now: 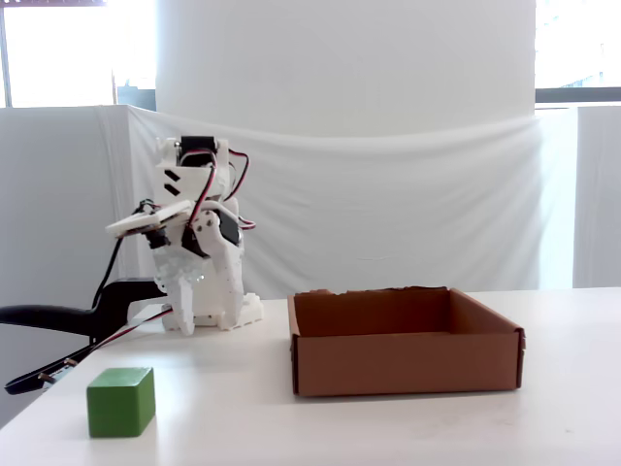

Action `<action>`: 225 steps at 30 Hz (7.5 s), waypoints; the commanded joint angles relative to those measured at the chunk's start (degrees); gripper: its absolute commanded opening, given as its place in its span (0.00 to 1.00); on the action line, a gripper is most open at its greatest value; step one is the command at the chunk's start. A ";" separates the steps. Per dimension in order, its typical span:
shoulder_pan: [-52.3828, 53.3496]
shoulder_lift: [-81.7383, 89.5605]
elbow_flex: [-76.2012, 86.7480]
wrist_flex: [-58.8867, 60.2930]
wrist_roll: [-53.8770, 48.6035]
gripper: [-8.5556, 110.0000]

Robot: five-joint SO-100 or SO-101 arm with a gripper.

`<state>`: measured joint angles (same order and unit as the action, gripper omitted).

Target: Grasp a green cube and put it in a box.

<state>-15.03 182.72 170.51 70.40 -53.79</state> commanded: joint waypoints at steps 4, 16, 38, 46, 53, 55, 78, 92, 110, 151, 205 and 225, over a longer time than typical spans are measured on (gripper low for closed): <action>-0.35 -0.44 -0.26 -0.09 0.53 0.25; -0.35 -0.44 -0.26 -0.09 0.53 0.25; 0.44 -0.35 -0.18 -0.09 0.53 0.22; 1.93 -5.63 -3.96 -1.23 -4.75 0.22; 5.01 -22.41 -18.46 -6.94 -14.77 0.24; 5.98 -27.25 -21.71 -9.23 -17.40 0.27; 15.64 -81.74 -63.98 -14.06 -39.81 0.31; 14.15 -91.67 -64.60 -22.94 -39.20 0.30; 12.48 -97.82 -63.46 -29.00 -38.14 0.26; -3.78 -90.88 -82.35 -2.29 -15.82 0.19; -27.69 -72.77 -61.44 -7.56 -0.26 0.27; -0.44 -34.63 -27.16 -6.77 -22.41 0.22</action>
<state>-16.08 138.16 139.66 61.08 -74.97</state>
